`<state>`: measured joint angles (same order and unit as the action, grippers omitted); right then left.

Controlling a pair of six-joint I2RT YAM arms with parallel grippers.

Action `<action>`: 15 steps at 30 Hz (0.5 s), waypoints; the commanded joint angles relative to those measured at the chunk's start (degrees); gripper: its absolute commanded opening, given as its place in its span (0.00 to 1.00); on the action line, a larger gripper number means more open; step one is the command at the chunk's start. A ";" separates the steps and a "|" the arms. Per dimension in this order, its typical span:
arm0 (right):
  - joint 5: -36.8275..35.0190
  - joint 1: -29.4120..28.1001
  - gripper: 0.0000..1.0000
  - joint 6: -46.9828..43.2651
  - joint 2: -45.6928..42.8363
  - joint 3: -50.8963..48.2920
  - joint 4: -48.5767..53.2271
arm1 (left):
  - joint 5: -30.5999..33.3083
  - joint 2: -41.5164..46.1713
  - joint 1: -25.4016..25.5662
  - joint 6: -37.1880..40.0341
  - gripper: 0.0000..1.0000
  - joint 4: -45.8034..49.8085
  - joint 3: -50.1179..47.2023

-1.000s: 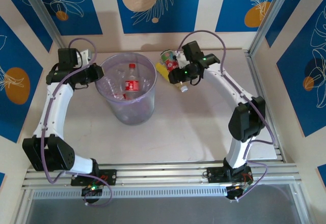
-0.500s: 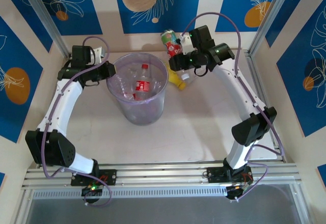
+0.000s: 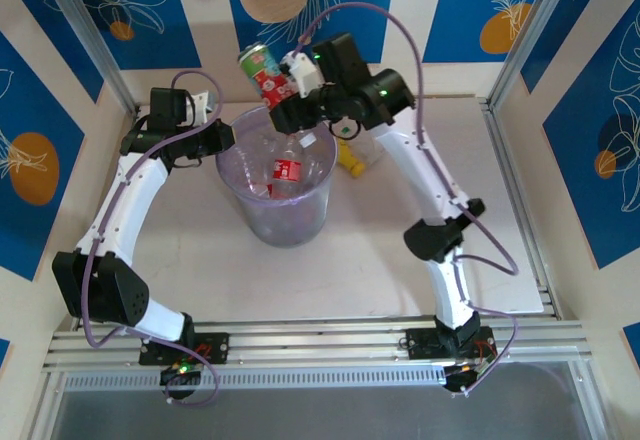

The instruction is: Put the plastic bottles in the bin

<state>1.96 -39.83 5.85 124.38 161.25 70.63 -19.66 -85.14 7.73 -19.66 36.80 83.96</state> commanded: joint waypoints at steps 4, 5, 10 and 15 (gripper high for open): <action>2.96 -1.67 0.48 0.44 12.07 18.68 14.09 | -0.73 -2.26 2.11 -0.91 0.00 3.17 -0.91; 1.92 -2.11 0.48 0.23 12.57 18.78 14.37 | -0.58 -2.23 2.09 -0.83 0.00 3.28 -0.78; -1.15 -3.13 0.48 -0.40 12.94 16.07 15.38 | -0.28 -2.24 2.04 -0.52 0.00 3.63 -0.47; -3.98 -3.47 0.48 0.05 12.65 13.31 17.40 | -0.37 -2.57 2.03 -0.64 0.00 3.26 -0.63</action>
<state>-0.03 -42.83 5.89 137.80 175.54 84.99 -19.29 -85.21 7.81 -19.62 36.88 84.07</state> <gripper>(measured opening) 0.548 0.138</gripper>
